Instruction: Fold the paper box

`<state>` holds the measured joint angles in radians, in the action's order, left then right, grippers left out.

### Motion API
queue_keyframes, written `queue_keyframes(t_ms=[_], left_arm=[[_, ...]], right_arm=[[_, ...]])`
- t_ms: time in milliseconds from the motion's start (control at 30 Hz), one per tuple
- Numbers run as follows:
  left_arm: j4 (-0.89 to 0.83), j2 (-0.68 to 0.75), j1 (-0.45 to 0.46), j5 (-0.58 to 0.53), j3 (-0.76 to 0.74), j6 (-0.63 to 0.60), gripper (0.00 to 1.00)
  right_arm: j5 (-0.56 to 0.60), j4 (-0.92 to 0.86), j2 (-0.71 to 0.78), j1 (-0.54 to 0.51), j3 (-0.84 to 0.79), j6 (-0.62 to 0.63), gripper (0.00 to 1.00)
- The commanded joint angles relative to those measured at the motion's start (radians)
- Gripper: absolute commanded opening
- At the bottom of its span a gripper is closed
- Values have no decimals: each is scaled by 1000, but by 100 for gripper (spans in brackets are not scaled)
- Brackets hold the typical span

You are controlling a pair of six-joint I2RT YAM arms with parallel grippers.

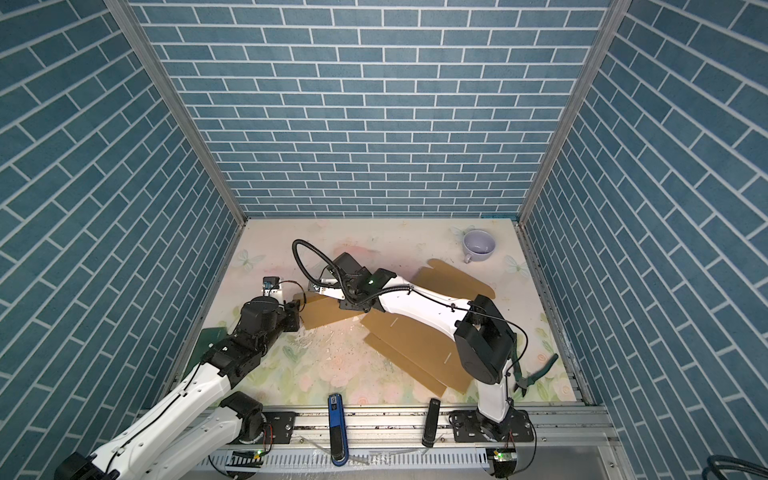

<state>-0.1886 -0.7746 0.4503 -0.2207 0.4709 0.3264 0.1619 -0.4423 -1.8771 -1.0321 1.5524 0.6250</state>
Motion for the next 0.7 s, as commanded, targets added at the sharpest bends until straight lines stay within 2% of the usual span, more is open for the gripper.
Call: queue_keyframes(t_ms=[0, 300, 433, 533, 667], left_arm=[[-87, 15, 12, 80, -38, -2, 46], [-128, 114, 12, 124, -61, 18, 53], [-181, 203, 12, 110, -51, 50, 55], [-223, 262, 5, 54, -14, 85, 63], [-249, 271, -23, 25, 55, 103, 76]], right_arm=[[-35, -31, -47, -6, 29, -44, 33], [-42, -42, -56, -5, 43, -53, 31], [-45, -47, -57, -6, 45, -57, 31], [-47, -49, -57, -6, 40, -59, 30], [-50, -50, -54, -6, 33, -63, 29]])
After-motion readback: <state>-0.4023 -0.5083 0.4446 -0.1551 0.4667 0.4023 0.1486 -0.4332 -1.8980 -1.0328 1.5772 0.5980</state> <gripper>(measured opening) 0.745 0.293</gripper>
